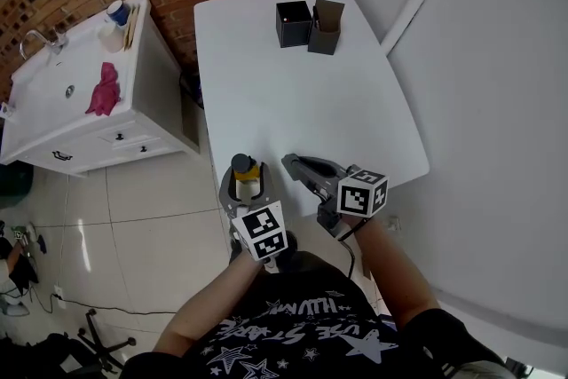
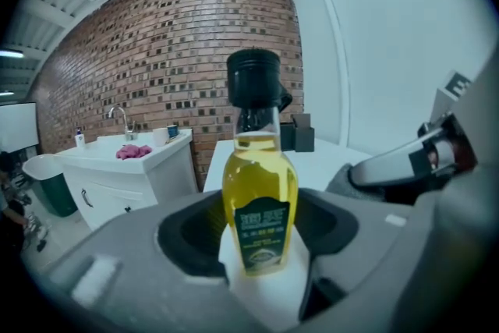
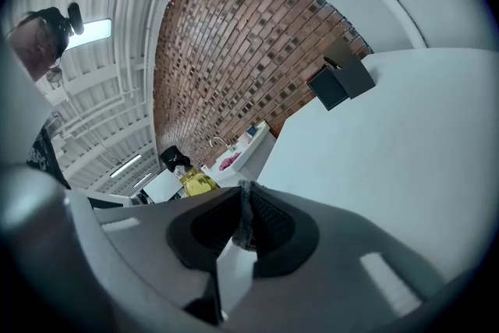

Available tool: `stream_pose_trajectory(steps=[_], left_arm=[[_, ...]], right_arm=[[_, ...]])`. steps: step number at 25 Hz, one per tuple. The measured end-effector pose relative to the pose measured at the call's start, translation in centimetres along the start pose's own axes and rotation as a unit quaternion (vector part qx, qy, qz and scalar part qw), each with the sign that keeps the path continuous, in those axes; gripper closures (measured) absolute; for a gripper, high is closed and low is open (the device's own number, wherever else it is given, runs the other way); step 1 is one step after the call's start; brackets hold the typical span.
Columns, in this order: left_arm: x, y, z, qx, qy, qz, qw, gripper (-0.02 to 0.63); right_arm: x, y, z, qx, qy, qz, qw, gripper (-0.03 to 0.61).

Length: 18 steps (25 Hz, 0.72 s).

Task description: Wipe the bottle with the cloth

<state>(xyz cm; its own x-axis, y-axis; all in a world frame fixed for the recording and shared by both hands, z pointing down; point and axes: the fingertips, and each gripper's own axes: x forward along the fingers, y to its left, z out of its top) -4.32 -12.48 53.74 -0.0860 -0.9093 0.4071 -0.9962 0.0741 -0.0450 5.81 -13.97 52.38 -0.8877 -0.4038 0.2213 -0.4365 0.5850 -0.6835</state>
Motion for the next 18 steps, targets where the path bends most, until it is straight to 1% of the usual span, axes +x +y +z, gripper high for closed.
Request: stream_pose_trajectory(steps=[3,5,7,9,11,13,16,18], left_arm=[[-0.2,-0.4,0.1,0.024,-0.01,-0.053,0.9983,0.359],[-0.2,-0.8,0.2,0.039,-0.015,-0.099,0.9942,0.36],[-0.2,-1.2,0.2,0.051,-0.023,-0.152,0.9868,0.362],[-0.3,-1.5,0.2,0.061,-0.032,-0.204,0.9765,0.365],[-0.6,-1.8,0.1,0.073,-0.039,-0.253,0.9638,0.365],[-1.0,-2.1,0.1,0.088,-0.043,-0.304,0.9474,0.367],[-1.6,-2.4,-0.2,0.115,-0.042,-0.38,0.9168,0.367],[-1.9,-2.5,-0.3,0.13,-0.039,-0.42,0.8975,0.367]], right_arm=[[0.2,0.9,0.6,-0.003,-0.003,0.013,1.0,0.541],[0.5,1.7,1.0,-0.005,-0.002,0.025,1.0,0.541],[0.9,2.4,1.4,-0.009,-0.002,0.036,0.999,0.541],[1.3,3.0,1.8,-0.018,-0.004,0.041,0.999,0.541],[1.7,3.7,2.3,-0.033,-0.005,0.043,0.999,0.541],[2.2,4.7,2.5,-0.042,0.004,0.055,0.998,0.541],[3.0,6.1,2.8,-0.038,0.009,0.077,0.996,0.541],[3.4,6.7,2.9,-0.025,0.007,0.092,0.995,0.541]])
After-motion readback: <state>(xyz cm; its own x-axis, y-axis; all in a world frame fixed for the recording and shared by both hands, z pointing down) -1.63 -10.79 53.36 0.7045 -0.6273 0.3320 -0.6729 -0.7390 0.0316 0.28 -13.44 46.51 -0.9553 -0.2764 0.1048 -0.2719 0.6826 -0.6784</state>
